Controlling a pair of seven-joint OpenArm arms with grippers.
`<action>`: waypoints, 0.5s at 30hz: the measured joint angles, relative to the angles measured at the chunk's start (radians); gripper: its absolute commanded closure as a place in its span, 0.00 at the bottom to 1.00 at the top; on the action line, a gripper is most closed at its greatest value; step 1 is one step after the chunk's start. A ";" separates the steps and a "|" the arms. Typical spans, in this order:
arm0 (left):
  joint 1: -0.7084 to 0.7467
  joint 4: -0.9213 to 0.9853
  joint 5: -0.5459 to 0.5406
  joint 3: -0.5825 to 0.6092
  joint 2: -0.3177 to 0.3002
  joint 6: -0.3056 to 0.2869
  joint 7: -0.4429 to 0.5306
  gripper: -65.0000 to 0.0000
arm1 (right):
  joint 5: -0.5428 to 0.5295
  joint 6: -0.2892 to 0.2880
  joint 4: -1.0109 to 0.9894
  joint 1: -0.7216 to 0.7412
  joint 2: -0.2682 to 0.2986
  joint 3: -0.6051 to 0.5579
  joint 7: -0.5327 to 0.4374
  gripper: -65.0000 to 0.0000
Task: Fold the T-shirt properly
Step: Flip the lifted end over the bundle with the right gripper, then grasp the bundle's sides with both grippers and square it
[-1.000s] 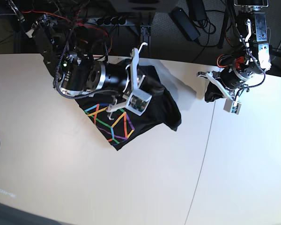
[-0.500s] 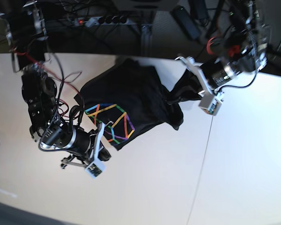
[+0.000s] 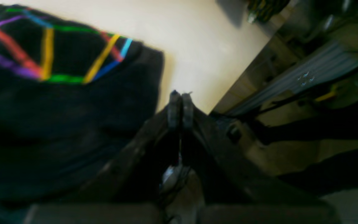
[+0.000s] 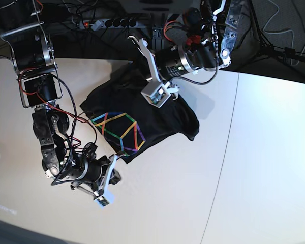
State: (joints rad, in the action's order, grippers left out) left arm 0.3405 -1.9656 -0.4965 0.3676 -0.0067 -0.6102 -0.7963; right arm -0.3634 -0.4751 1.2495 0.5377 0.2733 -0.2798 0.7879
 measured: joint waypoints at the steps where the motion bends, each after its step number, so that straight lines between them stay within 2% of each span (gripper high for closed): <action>1: -0.001 0.007 0.024 0.000 0.016 0.000 0.006 1.00 | 0.000 0.000 -0.005 0.000 -0.003 0.000 0.001 1.00; 5: -0.002 0.022 0.113 -0.001 0.016 0.023 0.008 1.00 | 0.006 0.000 -0.008 0.000 0.004 0.001 0.002 1.00; 8: -0.003 0.022 0.157 -0.027 -0.032 0.046 0.008 1.00 | 0.005 0.000 -0.008 0.000 0.003 0.001 0.001 1.00; 15: -0.001 0.023 0.155 -0.148 -0.133 0.053 0.002 1.00 | 0.002 0.000 -0.008 0.001 0.004 0.001 0.019 1.00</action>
State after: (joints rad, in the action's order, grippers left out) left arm 0.3393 -1.9423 -0.3412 0.2195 -0.1398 -0.5568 -0.7940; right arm -0.3614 -0.4751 1.2411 0.5385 0.2771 -0.2790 0.8070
